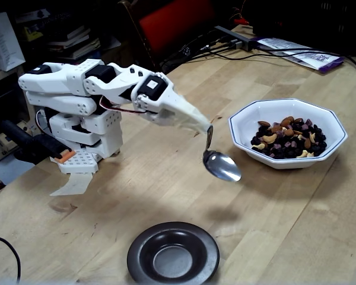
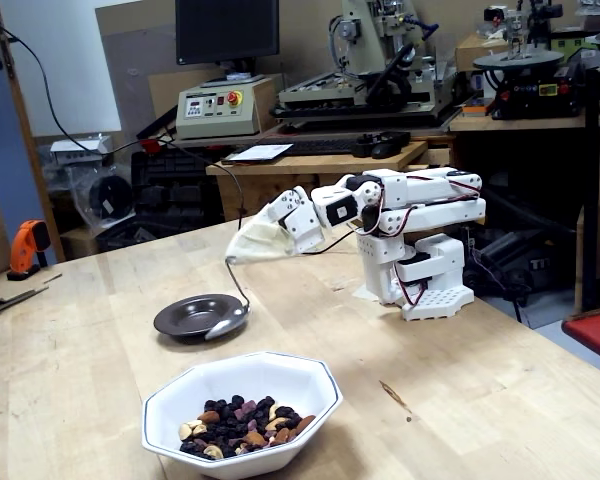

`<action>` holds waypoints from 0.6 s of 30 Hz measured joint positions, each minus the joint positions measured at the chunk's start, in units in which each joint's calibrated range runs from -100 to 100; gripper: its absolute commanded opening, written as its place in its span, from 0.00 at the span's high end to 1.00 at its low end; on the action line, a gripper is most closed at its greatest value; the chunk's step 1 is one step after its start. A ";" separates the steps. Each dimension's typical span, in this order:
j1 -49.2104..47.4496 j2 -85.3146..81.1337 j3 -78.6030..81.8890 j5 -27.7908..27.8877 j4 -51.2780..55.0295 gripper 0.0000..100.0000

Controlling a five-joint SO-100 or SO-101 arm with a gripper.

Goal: Use spoon to transfer food from the white bowl to brown plate

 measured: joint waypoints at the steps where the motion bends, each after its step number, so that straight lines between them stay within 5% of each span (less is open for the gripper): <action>1: 0.00 0.00 -0.93 0.00 -0.08 0.96; 10: 0.00 0.00 -10.94 0.00 0.72 0.96; 18: -0.07 0.00 -22.56 0.00 12.69 0.96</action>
